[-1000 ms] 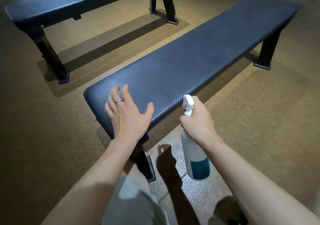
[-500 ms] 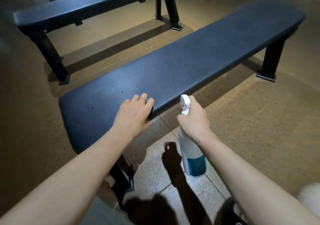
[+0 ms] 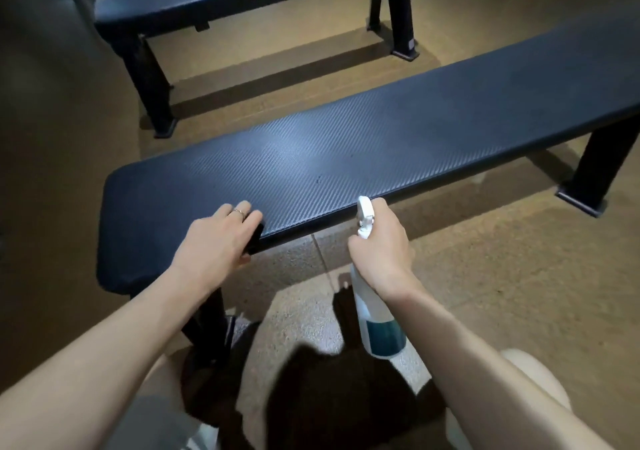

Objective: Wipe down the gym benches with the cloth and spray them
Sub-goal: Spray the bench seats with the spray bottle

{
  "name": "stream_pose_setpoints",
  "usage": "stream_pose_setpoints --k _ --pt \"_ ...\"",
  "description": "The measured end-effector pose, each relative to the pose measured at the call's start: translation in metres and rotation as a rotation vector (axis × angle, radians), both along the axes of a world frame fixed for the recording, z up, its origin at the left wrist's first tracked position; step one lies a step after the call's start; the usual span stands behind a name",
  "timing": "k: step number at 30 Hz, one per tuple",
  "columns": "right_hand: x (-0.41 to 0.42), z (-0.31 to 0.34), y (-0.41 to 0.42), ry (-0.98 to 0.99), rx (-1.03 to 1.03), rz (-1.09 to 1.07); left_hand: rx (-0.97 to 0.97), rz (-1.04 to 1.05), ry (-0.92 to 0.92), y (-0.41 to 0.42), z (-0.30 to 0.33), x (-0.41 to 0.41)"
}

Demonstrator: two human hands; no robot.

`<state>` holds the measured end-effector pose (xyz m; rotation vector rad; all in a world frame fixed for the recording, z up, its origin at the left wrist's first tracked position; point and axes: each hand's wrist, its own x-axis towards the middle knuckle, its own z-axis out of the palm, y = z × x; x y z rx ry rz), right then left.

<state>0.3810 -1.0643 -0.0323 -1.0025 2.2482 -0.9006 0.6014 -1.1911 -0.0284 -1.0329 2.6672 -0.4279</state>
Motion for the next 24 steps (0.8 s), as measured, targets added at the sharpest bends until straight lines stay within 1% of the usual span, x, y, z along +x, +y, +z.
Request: stream_pose_setpoints --k 3,5,7,10,13,17,21,24 --pt "-0.018 0.003 -0.001 -0.044 0.02 -0.002 0.03 0.097 -0.046 0.006 0.012 -0.017" --pt "-0.03 0.006 0.0 -0.072 0.013 -0.005 -0.026 0.164 -0.096 0.009 0.027 -0.044" --pt "-0.043 0.008 0.001 -0.069 -0.002 -0.002 -0.102 0.172 -0.11 0.015 0.039 -0.083" --pt "-0.064 0.011 -0.002 -0.029 -0.009 -0.033 -0.101 -0.005 -0.004 0.027 0.041 -0.148" --pt "-0.088 0.011 -0.005 0.01 0.043 -0.072 -0.053 -0.148 0.044 0.037 0.03 -0.199" --pt "-0.12 0.012 -0.004 0.052 0.115 -0.113 -0.013 -0.216 0.078 0.028 0.005 -0.232" --pt "-0.14 0.013 -0.003 0.109 0.121 -0.123 0.045 -0.241 0.113 0.014 -0.001 -0.247" --pt "-0.149 0.009 -0.006 0.118 0.11 -0.215 0.074 -0.257 0.106 0.009 -0.004 -0.255"
